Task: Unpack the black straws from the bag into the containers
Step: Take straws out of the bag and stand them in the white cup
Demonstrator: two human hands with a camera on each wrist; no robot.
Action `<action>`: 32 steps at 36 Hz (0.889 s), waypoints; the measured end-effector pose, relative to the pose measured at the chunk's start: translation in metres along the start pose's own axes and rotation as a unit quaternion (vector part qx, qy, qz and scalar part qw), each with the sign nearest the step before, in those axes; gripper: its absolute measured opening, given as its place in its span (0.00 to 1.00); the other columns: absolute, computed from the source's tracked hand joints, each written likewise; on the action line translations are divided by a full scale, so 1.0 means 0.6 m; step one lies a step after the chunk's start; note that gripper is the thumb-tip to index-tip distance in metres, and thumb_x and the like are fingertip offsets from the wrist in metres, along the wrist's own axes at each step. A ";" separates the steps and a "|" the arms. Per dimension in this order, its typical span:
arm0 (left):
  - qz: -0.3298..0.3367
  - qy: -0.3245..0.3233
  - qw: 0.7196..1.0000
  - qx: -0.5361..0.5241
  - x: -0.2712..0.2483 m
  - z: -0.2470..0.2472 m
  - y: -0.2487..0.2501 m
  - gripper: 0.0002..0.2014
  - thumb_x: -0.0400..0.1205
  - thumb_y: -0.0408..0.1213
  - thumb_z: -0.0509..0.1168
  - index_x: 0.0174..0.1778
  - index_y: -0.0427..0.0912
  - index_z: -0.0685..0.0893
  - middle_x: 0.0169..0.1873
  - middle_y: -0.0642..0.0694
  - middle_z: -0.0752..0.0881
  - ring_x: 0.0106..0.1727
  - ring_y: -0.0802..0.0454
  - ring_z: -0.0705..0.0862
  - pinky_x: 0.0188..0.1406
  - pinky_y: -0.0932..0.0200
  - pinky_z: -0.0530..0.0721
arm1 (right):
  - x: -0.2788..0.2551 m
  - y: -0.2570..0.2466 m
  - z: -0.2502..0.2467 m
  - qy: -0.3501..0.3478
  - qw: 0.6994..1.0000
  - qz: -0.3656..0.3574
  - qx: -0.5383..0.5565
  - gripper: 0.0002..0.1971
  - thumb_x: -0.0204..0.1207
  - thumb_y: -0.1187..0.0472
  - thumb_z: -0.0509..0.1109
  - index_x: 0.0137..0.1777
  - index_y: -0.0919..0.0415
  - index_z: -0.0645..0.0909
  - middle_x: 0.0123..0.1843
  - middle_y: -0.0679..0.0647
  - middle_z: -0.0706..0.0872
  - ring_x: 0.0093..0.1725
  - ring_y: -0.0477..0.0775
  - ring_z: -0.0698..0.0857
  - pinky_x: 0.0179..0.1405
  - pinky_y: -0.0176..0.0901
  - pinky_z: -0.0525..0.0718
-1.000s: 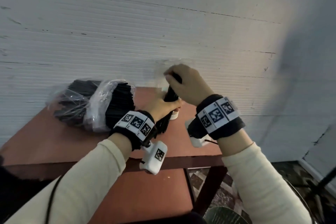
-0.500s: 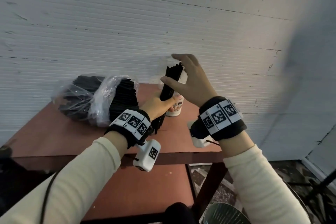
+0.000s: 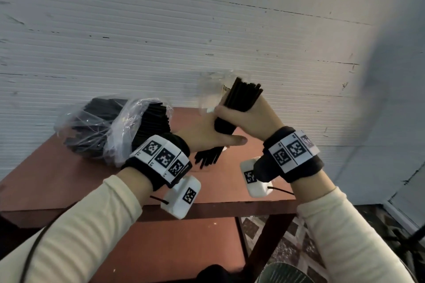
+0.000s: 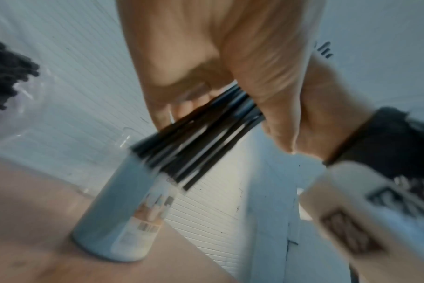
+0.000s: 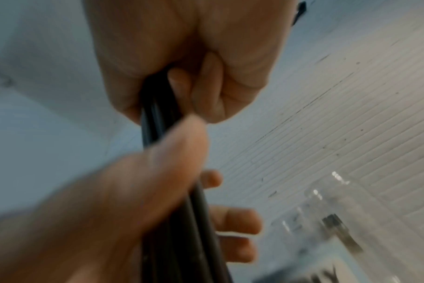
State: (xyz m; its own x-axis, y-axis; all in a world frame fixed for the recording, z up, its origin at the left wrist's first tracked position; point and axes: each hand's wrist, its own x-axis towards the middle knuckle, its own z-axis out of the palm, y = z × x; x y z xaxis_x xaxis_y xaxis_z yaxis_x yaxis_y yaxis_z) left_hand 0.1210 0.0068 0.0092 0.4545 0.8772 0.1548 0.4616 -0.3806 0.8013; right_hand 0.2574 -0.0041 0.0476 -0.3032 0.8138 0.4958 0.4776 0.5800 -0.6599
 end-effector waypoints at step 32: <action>-0.111 0.051 0.987 0.101 0.113 -0.033 -0.060 0.30 0.68 0.43 0.82 0.64 0.53 0.77 0.59 0.52 0.85 0.62 0.53 0.82 0.62 0.58 0.77 | 0.162 0.104 0.008 -0.110 0.948 0.288 -0.075 0.22 0.69 0.44 0.78 0.48 0.62 0.81 0.40 0.58 0.90 0.32 0.51 0.85 0.33 0.39 0.83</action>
State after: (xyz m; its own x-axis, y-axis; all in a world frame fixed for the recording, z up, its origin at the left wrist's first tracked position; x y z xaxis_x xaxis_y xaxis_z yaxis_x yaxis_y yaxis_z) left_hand 0.1201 0.0860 0.0023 0.2511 0.9664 0.0544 0.6876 -0.2176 0.6927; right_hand 0.2537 0.1117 0.0518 -0.1138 0.9914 -0.0641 0.7231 0.0384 -0.6897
